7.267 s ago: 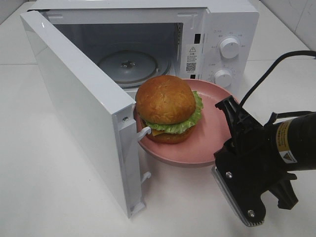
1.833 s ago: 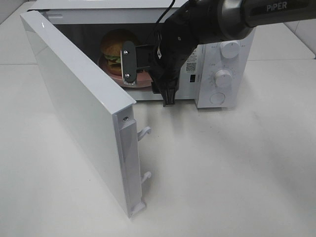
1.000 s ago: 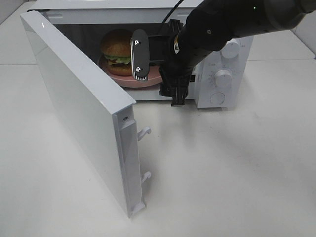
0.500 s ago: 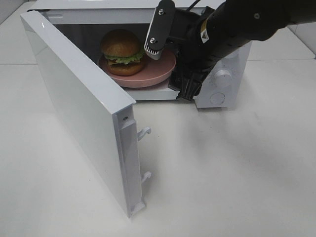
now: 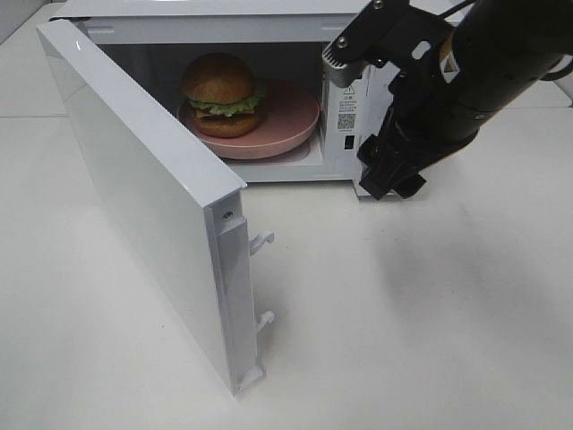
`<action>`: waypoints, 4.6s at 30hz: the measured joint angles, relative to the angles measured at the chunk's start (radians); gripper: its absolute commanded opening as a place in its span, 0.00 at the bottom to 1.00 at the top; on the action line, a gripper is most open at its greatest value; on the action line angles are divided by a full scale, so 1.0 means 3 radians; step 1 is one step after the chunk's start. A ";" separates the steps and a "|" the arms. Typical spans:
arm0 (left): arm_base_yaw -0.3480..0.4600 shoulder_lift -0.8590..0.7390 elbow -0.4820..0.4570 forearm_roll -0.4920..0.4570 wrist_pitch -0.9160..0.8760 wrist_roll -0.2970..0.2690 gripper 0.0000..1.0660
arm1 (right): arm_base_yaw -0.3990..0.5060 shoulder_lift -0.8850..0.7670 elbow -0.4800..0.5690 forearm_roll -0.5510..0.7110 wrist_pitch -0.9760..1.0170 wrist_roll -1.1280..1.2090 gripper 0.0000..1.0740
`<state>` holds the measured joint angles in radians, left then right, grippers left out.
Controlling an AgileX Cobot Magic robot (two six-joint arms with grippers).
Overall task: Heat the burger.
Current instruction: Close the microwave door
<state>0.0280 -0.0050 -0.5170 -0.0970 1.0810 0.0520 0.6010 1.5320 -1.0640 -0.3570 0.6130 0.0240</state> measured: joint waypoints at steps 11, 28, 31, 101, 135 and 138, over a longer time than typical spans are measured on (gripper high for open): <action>0.0000 0.0000 0.0000 0.0000 0.0000 0.0000 0.94 | 0.0000 -0.0550 0.0017 0.0273 0.0997 0.0597 0.71; 0.0000 0.0000 0.0000 0.0000 0.0000 0.0000 0.94 | 0.0000 -0.1337 0.0220 0.0337 0.1460 0.0583 0.71; 0.0000 0.0000 0.0000 0.0000 0.0000 0.0000 0.94 | 0.0000 -0.1520 0.0450 0.0350 0.1440 0.0583 0.71; 0.0000 0.0000 0.0000 0.0000 0.0000 0.0000 0.94 | -0.1543 -0.5120 0.1897 0.0687 0.1190 0.0647 0.70; 0.0000 0.0000 0.0000 0.0000 0.0000 0.0000 0.94 | -0.1543 -0.5120 0.1897 0.0687 0.1190 0.0647 0.70; 0.0000 0.0000 0.0000 0.0000 0.0000 0.0000 0.94 | -0.1543 -0.5120 0.1897 0.0687 0.1190 0.0647 0.70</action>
<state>0.0280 -0.0050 -0.5170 -0.0970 1.0810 0.0520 0.1380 -0.0040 -0.4950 -0.1510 0.9700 0.2180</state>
